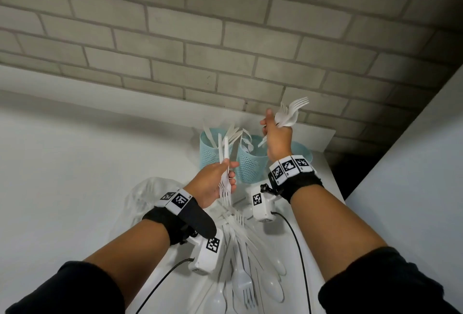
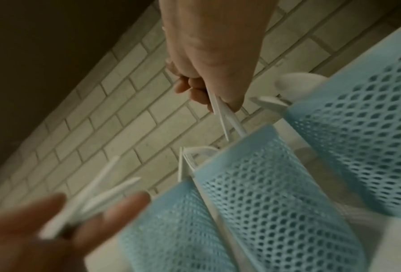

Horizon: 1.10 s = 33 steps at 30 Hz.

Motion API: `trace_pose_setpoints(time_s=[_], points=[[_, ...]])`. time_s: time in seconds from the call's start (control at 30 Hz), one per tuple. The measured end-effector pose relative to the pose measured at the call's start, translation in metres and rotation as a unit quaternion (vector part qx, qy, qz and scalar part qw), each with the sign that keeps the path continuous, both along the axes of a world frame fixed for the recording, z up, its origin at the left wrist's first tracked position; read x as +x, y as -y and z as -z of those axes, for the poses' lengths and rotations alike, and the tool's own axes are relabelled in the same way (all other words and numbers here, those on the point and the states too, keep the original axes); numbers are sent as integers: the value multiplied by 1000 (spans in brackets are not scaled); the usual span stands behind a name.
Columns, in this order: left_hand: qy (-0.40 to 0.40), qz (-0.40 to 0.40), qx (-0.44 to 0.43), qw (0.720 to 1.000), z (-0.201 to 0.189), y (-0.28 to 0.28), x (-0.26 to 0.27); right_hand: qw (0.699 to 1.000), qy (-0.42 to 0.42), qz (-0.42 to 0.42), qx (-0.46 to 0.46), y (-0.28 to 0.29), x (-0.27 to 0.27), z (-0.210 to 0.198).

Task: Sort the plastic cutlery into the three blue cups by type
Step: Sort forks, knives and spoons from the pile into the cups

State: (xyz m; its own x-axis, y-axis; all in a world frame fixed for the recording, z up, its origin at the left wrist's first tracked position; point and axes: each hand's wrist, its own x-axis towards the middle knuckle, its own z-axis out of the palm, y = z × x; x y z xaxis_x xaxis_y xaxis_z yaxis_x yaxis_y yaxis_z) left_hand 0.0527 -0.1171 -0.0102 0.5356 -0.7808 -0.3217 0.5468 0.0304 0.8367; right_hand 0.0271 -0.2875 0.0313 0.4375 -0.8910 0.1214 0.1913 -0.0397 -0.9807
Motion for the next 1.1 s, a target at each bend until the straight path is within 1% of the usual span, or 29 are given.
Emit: trace_pose_setpoints(time_s=[0.07, 0.1, 0.17, 0.23, 0.33, 0.4, 0.47, 0.53, 0.63, 0.73, 0.8, 0.87, 0.9, 0.93, 0.97, 1.03, 1.1], points=[[-26, 8, -14, 1000, -1, -1, 3, 999, -46, -17, -17, 3, 3, 10], [-30, 12, -21, 999, -1, -2, 5, 998, -55, -30, -15, 4, 4, 14], [-24, 23, -32, 999, -2, -4, 9, 997, -48, -66, 11, 2, 4, 15], [-14, 32, -39, 999, -3, -5, 11, 994, -77, -78, 3, 4, 4, 13], [-12, 40, -44, 998, -3, -4, 13, 991, -111, -66, -47, 8, 1, 5], [-9, 46, -40, 998, -2, -4, 13, 987, -114, -66, -88, 7, -2, -2], [-3, 54, -31, 998, -3, -4, 10, 980, -113, -54, -154, 4, -4, -9], [3, 62, -20, 998, -4, -4, 7, 962, -109, -32, -247, -4, -6, -14], [10, 73, -12, 997, -6, -4, 4, 925, -91, -53, -366, -19, -10, -19], [17, 88, -8, 996, -9, -5, 2, 880, -113, -108, -449, -33, -13, -18], [20, 101, -9, 995, -13, -7, 1, 833, -145, -158, -511, -41, -15, -14], [31, 120, -10, 992, -18, -10, 0, 775, -190, -198, -570, -48, -17, -6], [39, 129, -10, 991, -21, -11, 0, 745, -210, -202, -600, -51, -18, -3], [48, 137, -9, 989, -25, -13, -1, 718, -231, -195, -627, -52, -20, 0], [59, 143, -6, 988, -27, -15, -2, 698, -249, -181, -647, -51, -22, 2], [79, 149, 3, 986, -29, -19, -1, 671, -270, -133, -678, -46, -27, 4], [107, 152, 22, 982, -30, -25, 4, 650, -287, -68, -700, -45, -32, 5]])
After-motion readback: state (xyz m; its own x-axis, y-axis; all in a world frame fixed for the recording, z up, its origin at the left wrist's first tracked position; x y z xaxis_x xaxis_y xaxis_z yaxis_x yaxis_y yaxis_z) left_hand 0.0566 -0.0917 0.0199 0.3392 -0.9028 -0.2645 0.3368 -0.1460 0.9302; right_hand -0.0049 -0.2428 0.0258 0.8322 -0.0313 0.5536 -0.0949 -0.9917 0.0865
